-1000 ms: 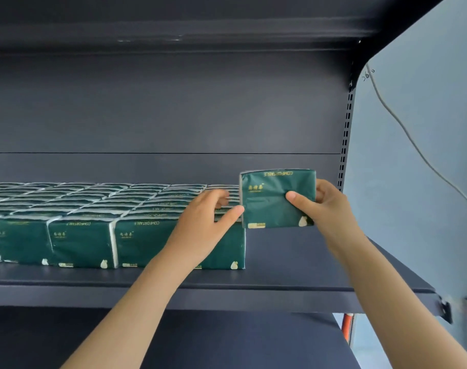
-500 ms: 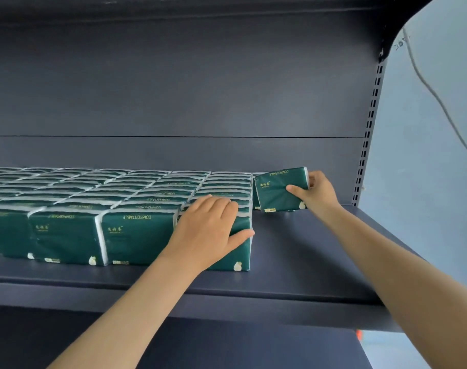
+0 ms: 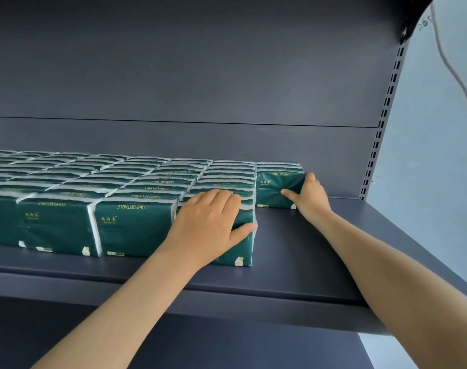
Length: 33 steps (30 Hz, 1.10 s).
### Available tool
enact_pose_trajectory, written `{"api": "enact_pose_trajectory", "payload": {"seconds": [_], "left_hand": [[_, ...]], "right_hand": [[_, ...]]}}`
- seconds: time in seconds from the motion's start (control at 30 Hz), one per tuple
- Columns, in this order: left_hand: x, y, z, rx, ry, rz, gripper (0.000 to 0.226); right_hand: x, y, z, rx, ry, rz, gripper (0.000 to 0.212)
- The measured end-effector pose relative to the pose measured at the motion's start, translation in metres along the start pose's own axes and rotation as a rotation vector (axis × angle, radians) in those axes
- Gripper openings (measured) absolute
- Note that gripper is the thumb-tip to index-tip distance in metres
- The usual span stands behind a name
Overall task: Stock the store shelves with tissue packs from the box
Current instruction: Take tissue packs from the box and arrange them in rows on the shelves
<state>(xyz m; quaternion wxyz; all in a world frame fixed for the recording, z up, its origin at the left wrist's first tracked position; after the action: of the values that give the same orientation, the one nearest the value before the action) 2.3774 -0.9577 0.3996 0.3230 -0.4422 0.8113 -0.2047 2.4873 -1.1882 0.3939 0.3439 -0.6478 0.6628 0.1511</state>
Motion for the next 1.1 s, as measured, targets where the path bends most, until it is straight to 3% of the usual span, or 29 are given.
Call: {"api": "enact_pose_trajectory", "payload": {"seconds": [0.37, 0.5, 0.63, 0.83, 1.1], "left_hand": [[0.001, -0.005, -0.019, -0.153, 0.027, 0.016, 0.061], [-0.003, -0.008, -0.034, -0.323, 0.040, -0.003, 0.062], [-0.022, -0.001, -0.061, -0.259, 0.171, -0.088, 0.055], [-0.067, 0.032, -0.125, -0.221, 0.117, -0.222, 0.041], [-0.131, 0.121, -0.256, -0.243, -0.179, -0.351, 0.039]], "right_hand": [[-0.002, 0.027, -0.017, -0.173, 0.131, 0.145, 0.052], [-0.013, 0.052, -0.032, -0.275, 0.329, 0.040, 0.048], [-0.043, 0.077, -0.054, -0.327, 0.570, -0.032, 0.040], [-0.110, 0.135, -0.079, -0.288, 0.782, -0.071, 0.042], [-0.224, 0.246, -0.084, -0.144, 0.781, -0.141, 0.048]]}}
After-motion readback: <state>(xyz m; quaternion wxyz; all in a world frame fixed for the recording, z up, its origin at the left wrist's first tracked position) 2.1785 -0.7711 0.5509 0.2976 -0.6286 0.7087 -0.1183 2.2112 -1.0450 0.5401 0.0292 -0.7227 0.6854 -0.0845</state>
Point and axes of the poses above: each hand's wrist, its own y-axis away from the middle knuckle, its own z-axis out of the palm, x = y × z, the point moved 1 cm from there along -y, towards the middle knuckle, and after that the axes turned 12 degrees about -x, right-handed, at the moved point
